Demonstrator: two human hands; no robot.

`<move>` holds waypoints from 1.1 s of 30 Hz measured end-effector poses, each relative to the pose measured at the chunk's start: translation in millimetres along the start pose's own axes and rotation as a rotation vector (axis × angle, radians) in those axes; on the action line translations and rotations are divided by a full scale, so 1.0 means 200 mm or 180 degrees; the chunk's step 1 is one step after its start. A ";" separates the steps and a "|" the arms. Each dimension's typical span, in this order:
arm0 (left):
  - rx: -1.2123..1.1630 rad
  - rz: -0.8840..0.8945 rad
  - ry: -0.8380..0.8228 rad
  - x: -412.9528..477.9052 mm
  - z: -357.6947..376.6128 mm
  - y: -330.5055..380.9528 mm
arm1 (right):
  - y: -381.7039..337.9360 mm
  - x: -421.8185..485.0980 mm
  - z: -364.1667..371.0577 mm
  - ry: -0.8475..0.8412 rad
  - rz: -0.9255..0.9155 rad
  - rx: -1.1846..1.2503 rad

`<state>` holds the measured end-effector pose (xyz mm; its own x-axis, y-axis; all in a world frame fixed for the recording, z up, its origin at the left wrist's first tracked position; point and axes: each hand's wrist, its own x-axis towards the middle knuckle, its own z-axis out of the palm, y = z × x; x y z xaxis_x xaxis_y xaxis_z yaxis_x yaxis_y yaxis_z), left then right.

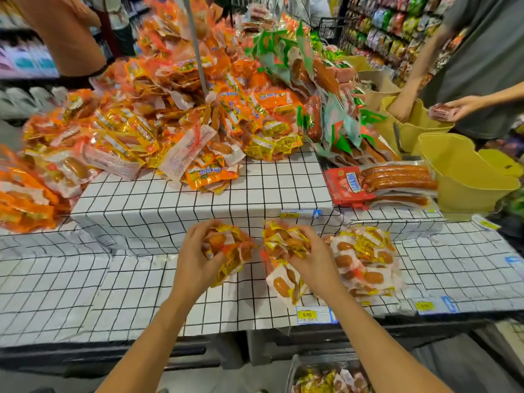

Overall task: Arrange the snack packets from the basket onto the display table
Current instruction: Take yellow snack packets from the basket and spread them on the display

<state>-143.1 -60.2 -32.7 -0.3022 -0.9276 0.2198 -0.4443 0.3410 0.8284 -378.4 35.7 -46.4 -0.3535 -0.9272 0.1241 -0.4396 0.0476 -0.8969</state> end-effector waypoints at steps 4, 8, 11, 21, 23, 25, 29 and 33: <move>-0.0083 0.0042 0.0033 0.00 -0.02 0.11 | -0.07 -0.05 -0.08 0.0035 -0.0035 0.0180; -0.0047 0.0202 0.0089 -0.03 0.01 0.22 | -0.10 -0.13 -0.19 0.0236 -0.0060 0.0253; -0.0091 0.0268 0.0119 -0.08 0.07 0.31 | -0.11 -0.21 -0.31 0.0403 -0.0030 0.0260; -0.0171 0.0546 -0.0269 -0.46 0.44 0.67 | 0.00 -0.77 -0.87 0.0917 0.0197 0.0229; -0.0254 0.0592 -0.0429 -0.59 0.53 0.74 | 0.03 -0.93 -0.99 0.1016 0.0262 0.0163; -0.0282 0.0545 -0.0625 -0.73 0.64 0.76 | 0.09 -1.10 -1.09 0.1126 0.0376 0.0020; -0.0297 0.0381 -0.1003 -1.04 0.88 0.76 | 0.29 -1.43 -1.21 0.1240 0.0673 -0.0051; -0.0159 0.0214 -0.1250 -1.31 1.09 0.65 | 0.53 -1.71 -1.25 0.1180 0.1063 -0.0185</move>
<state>-306.2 261.1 -95.3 -0.6328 -0.7713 0.0686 -0.3740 0.3821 0.8451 -510.5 450.6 -77.5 -0.7478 -0.6638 -0.0139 -0.2940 0.3498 -0.8895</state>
